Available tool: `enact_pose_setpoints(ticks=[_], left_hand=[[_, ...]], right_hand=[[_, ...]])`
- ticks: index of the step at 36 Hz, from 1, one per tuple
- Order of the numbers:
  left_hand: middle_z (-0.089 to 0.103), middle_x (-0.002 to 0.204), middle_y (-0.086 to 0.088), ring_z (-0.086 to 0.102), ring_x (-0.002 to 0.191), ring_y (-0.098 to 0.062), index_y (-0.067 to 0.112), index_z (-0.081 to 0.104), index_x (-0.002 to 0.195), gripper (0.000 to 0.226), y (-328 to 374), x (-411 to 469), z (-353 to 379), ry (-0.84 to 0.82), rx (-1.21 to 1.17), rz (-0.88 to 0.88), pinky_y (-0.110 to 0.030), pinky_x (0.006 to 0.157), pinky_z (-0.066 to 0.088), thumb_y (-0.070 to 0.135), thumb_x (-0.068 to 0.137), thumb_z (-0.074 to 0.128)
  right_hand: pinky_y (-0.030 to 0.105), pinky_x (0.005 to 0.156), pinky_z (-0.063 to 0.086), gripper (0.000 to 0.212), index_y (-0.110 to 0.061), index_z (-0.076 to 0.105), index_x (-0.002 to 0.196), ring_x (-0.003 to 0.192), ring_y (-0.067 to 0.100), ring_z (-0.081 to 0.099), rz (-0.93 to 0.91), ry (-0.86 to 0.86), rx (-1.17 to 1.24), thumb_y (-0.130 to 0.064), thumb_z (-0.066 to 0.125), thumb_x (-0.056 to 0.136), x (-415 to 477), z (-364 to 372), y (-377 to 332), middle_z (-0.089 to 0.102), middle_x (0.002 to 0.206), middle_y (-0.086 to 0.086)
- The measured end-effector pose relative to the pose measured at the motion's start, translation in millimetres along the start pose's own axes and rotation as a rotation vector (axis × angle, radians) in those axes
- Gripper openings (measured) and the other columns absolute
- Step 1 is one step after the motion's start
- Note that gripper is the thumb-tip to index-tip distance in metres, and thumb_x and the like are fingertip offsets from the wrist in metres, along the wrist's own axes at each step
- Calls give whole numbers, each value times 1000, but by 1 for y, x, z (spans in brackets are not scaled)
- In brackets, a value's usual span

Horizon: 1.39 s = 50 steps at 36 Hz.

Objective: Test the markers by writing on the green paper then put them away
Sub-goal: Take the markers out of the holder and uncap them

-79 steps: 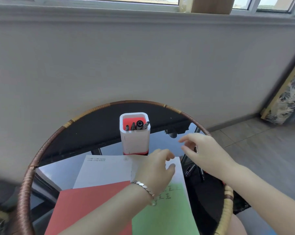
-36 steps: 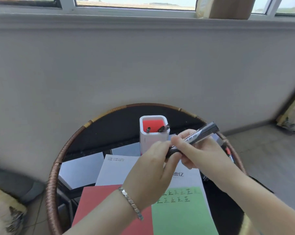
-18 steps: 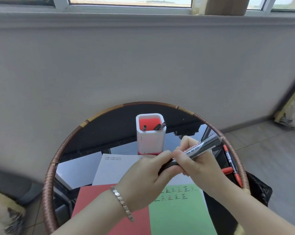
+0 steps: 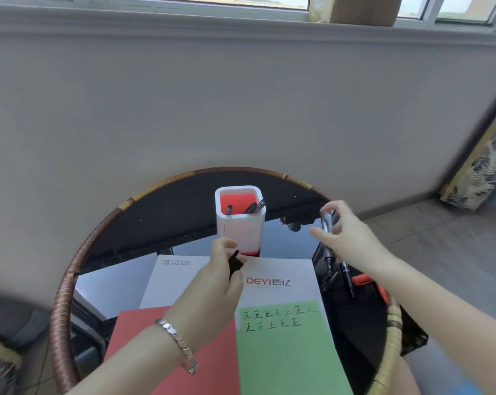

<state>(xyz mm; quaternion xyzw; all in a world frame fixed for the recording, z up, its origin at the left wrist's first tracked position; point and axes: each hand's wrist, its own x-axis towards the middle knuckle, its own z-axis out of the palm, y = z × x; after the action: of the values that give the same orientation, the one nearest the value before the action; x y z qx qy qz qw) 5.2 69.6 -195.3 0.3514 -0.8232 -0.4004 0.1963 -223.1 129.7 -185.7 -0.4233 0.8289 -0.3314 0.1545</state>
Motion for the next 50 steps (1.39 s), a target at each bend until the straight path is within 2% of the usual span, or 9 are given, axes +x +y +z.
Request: enact_pose_setpoints(ticks=[5,8,13,20,24,32,35,41,50], left_hand=[[55,95,24,55,67,4,29,37,97,11,-6,0,4,46,-6,-25,-10,55,42,20,94,44],[57,94,19,57,76,-8,28,45,98,8,-7,1,7,47,26,-27,-14,63,43,23,92,48],[48,98,12,51,85,0,27,52,98,10,-7,10,26,66,63,33,-13,70,42,21,90,53],[59,98,4,51,86,-14,16,59,98,16,4,45,72,71,185,28,-28,73,44,28,88,55],[63,100,-4,52,93,-22,11,59,95,15,15,65,94,18,258,53,-34,78,45,24,88,55],[57,111,-3,54,94,-20,13,58,105,17,15,64,95,-93,272,79,-28,78,42,17,90,50],[55,116,5,54,97,-13,19,55,111,20,7,51,75,-46,254,70,-27,78,43,21,91,49],[57,100,13,54,90,-5,23,59,105,18,-5,25,23,145,218,78,-29,81,47,20,88,52],[63,90,13,57,84,-3,22,63,93,15,-16,1,-32,367,209,114,-31,74,49,12,84,56]], right_hand=[[23,52,34,22,-13,59,104,55,4,42,-97,-123,-262,-28,53,90,7,31,9,60,97,5],[26,63,43,29,-13,58,115,75,15,58,-98,-187,-375,-26,47,92,11,37,14,62,111,8],[30,67,43,37,-21,47,128,97,26,57,-130,-151,-510,-30,46,92,13,33,25,59,118,8],[24,44,30,38,-14,45,121,58,12,45,-107,-83,-487,-34,51,90,10,23,37,48,70,-3],[31,61,43,36,-11,48,118,84,23,60,-84,-68,-488,-35,50,91,9,19,41,63,93,6],[32,69,45,30,-11,55,116,87,21,57,-122,-41,-485,-24,48,90,9,16,34,58,97,4],[29,73,44,35,-17,50,124,84,14,53,-231,-46,-304,-26,51,90,9,18,15,58,100,0],[21,61,40,32,-22,56,116,61,4,47,-483,21,-15,-25,61,85,8,24,-47,53,69,-10],[28,69,38,18,-12,67,101,79,20,50,-565,91,-240,-20,58,87,16,37,-81,49,83,-2]])
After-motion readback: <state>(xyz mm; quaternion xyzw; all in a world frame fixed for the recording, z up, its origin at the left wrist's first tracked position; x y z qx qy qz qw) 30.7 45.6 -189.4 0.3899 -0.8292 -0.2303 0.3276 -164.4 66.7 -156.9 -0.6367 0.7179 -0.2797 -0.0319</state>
